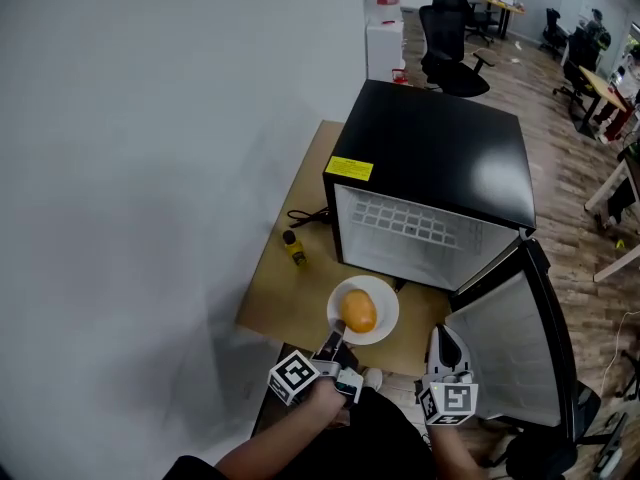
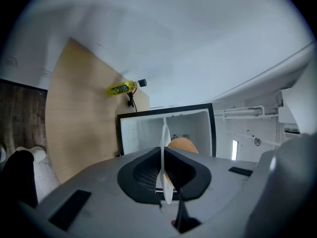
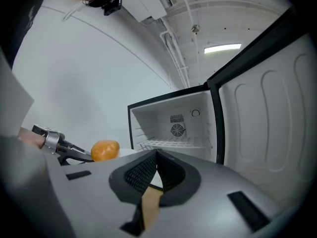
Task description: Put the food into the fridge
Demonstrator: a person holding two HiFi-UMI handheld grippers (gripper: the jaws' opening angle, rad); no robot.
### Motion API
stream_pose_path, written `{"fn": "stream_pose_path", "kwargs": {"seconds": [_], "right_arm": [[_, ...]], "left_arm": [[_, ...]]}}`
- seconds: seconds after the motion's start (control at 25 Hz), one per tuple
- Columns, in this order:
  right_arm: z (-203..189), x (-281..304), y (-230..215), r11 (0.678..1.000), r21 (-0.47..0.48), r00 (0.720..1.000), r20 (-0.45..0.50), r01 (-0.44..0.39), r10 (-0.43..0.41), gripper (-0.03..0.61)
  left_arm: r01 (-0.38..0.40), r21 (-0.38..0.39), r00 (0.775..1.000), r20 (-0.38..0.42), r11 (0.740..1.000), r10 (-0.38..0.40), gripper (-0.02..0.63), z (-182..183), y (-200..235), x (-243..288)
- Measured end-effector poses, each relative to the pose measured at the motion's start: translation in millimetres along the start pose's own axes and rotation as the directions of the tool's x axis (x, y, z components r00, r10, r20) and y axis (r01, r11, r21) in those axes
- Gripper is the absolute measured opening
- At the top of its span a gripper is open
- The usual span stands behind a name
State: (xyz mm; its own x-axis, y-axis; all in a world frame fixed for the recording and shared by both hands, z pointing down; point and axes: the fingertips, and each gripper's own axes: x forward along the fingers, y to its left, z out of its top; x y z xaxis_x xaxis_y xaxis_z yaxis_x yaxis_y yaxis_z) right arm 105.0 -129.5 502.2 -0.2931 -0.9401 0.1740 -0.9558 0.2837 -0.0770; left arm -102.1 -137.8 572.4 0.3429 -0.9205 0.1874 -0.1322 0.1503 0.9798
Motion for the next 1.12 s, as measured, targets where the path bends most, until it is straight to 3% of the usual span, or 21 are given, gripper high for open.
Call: {"fn": "stream_pose_path", "kwargs": {"seconds": [0.28, 0.48, 0.72, 0.96, 1.12], "right_arm": [[-4, 51, -22, 1.000, -0.023, 1.000, -0.023, -0.011, 0.011, 0.060], [-9, 79, -38, 0.999, 0.043, 0.999, -0.050, -0.009, 0.011, 0.060], [-14, 104, -49, 1.000, 0.010, 0.998, -0.058, -0.027, 0.027, 0.060], [-15, 110, -55, 1.000, -0.006, 0.997, -0.071, -0.023, 0.022, 0.060], [-16, 112, -58, 1.000, -0.009, 0.996, -0.089, -0.018, 0.017, 0.060]], "left_arm": [[-0.008, -0.011, 1.000, 0.022, 1.000, 0.009, 0.021, 12, 19, 55], [-0.042, -0.016, 0.999, 0.027, 0.999, 0.043, 0.021, 10, 36, 80], [-0.039, 0.010, 0.999, 0.036, 0.999, 0.039, 0.021, 10, 50, 107], [-0.052, 0.018, 0.999, 0.004, 0.998, 0.052, 0.021, 2, 70, 131], [-0.043, -0.015, 0.998, -0.045, 0.999, 0.042, 0.021, -12, 76, 150]]}}
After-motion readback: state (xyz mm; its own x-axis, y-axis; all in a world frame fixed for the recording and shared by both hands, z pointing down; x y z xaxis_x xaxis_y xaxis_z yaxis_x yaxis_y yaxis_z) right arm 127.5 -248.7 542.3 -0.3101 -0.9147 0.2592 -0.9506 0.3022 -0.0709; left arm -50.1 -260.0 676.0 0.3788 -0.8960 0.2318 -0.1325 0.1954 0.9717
